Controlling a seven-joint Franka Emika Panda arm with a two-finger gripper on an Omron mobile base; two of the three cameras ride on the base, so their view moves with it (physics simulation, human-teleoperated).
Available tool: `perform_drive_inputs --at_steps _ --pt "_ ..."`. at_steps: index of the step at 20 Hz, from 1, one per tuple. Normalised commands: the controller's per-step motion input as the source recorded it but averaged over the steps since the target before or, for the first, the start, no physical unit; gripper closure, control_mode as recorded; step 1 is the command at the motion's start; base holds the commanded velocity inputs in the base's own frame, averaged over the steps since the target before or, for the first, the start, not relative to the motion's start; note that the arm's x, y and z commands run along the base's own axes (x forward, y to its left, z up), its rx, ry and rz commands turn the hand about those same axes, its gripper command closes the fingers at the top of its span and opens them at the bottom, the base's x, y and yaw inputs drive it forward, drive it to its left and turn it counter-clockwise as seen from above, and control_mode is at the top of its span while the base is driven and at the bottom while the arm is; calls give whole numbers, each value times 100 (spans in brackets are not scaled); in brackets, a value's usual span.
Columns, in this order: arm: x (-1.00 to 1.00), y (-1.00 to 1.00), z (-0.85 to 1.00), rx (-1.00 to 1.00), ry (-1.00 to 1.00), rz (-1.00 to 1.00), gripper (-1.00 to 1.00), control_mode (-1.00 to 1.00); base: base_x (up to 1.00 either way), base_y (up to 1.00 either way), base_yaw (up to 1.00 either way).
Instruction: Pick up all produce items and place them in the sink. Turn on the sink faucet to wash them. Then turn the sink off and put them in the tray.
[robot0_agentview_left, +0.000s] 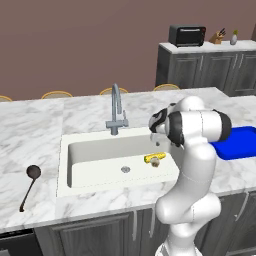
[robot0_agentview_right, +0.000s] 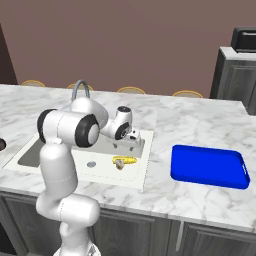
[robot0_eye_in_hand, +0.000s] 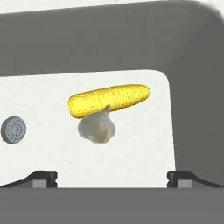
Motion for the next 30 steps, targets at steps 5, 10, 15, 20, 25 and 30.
perform_drive_inputs --at_steps 5,10,15,20,25,30 --pt "-8 2 -16 0 7 7 -100 -100 0 0 0" --pt "-1 15 -21 0 4 8 -100 -100 0 0 0" --pt "0 17 -35 0 3 9 -100 -100 0 0 0" --pt "10 14 -44 0 2 7 -100 -100 0 0 0" --pt "29 2 -38 0 3 5 -100 -100 0 0 0" --pt "37 0 -33 0 1 2 -100 -100 0 0 0"
